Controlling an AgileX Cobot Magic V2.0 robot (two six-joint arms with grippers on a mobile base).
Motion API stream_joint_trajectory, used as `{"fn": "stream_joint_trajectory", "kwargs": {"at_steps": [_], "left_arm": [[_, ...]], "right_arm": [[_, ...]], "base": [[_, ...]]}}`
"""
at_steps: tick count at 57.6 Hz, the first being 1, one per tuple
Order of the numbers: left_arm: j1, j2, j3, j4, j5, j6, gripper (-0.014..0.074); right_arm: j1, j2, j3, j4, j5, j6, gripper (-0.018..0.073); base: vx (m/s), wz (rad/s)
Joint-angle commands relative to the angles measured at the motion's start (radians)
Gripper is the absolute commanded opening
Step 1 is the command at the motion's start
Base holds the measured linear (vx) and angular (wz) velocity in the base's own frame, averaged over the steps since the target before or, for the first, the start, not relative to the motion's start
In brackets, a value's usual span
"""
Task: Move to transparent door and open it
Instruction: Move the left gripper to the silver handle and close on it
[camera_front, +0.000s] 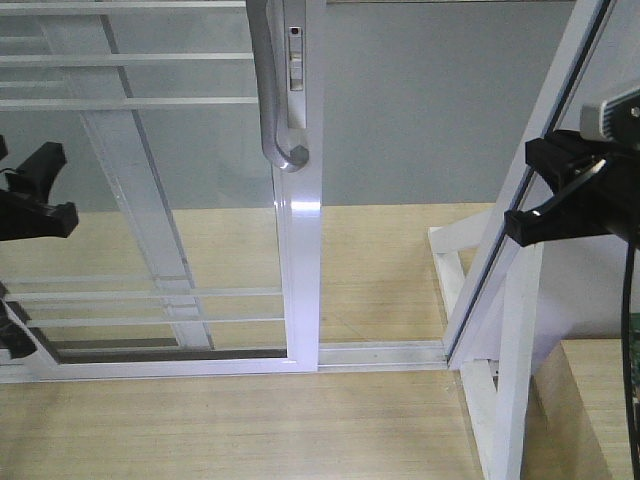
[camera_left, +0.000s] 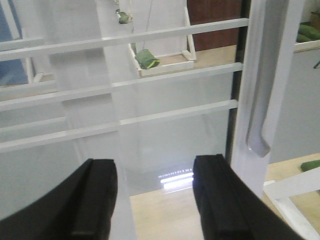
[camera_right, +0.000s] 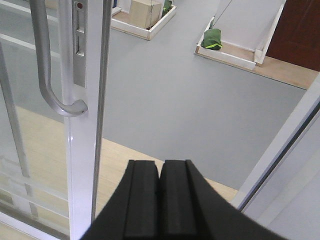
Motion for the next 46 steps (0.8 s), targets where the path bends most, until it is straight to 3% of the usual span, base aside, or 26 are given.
{"fn": "stream_joint_trajectory", "kwargs": {"at_steps": [1, 13, 26, 34, 46], "left_arm": [[-0.036, 0.075, -0.071, 0.075, -0.169, -0.099, 0.0471], [-0.077, 0.298, -0.229, 0.232, -0.304, -0.275, 0.0471], [-0.081, 0.492, -0.42, 0.234, -0.303, -0.314, 0.0471], [-0.082, 0.571, -0.516, 0.25, -0.291, -0.392, 0.0471], [-0.082, 0.648, -0.618, 0.417, -0.291, -0.538, 0.0471]], "right_arm": [[0.001, -0.049, -0.016, -0.014, -0.067, -0.004, -0.0008], [0.001, -0.068, -0.016, -0.025, -0.028, -0.004, -0.0008], [0.001, -0.068, -0.016, -0.029, -0.026, -0.004, -0.0008], [0.001, -0.065, -0.016, -0.033, -0.022, -0.009, -0.0008], [0.001, -0.065, -0.016, -0.085, -0.02, -0.009, -0.0008]], "base": [[0.0, 0.0], [0.0, 0.0], [0.0, 0.0], [0.0, 0.0], [0.0, 0.0]]}}
